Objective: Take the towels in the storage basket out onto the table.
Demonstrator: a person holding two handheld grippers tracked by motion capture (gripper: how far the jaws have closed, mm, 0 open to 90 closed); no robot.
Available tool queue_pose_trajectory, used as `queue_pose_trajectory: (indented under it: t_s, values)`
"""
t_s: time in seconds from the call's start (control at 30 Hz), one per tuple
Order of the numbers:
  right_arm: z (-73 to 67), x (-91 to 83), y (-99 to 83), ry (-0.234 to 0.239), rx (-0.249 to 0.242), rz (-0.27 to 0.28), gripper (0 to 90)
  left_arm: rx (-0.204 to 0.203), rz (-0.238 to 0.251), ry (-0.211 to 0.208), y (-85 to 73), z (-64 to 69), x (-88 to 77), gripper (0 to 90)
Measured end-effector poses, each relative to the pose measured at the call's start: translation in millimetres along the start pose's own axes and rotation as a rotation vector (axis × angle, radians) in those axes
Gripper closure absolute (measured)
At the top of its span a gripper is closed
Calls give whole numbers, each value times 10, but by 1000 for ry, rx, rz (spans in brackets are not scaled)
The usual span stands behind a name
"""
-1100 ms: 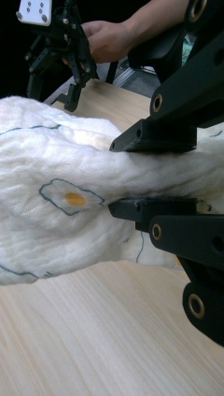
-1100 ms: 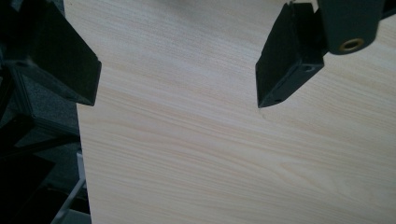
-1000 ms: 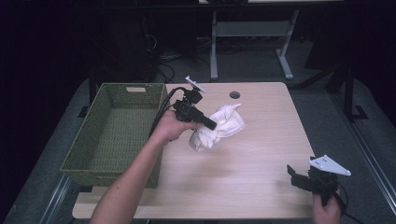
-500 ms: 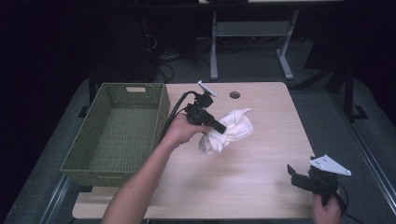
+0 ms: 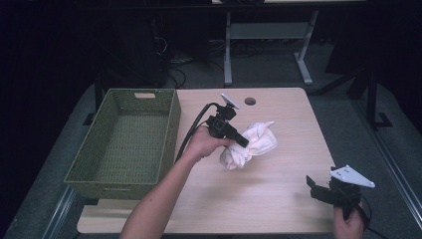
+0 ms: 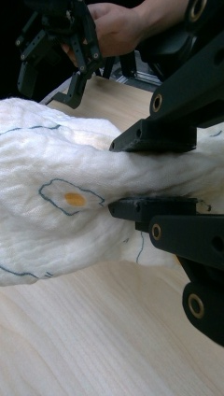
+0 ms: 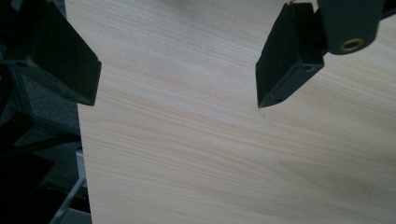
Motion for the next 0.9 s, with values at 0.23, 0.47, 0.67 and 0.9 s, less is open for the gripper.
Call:
queue_pose_trajectory:
  t_s: [0.23, 0.47, 0.67, 0.9]
  values:
    - [1, -2, 0, 2, -1, 1, 139, -24, -9, 5, -48, -41, 150, 710]
    - [-7, 6, 1, 1, -4, 0, 139, -58, -7, 6, -130, -112, 299, 710]
    - [-5, 10, -2, 0, -4, -3, 139, -69, -3, 14, -172, -144, 381, 705]
    - [-6, 8, -4, 2, -3, -3, 139, -68, 10, 17, -212, -156, 437, 699]
Point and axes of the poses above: each handheld gripper's, and its own axes: x roughly forward along the jaws, y roughly out of its top, z roughly to its right, the point moved 4 cm from there along x, roughly forward along the jaws, and after that the axes turned 14 degrees about x, right-handed, at the moved point
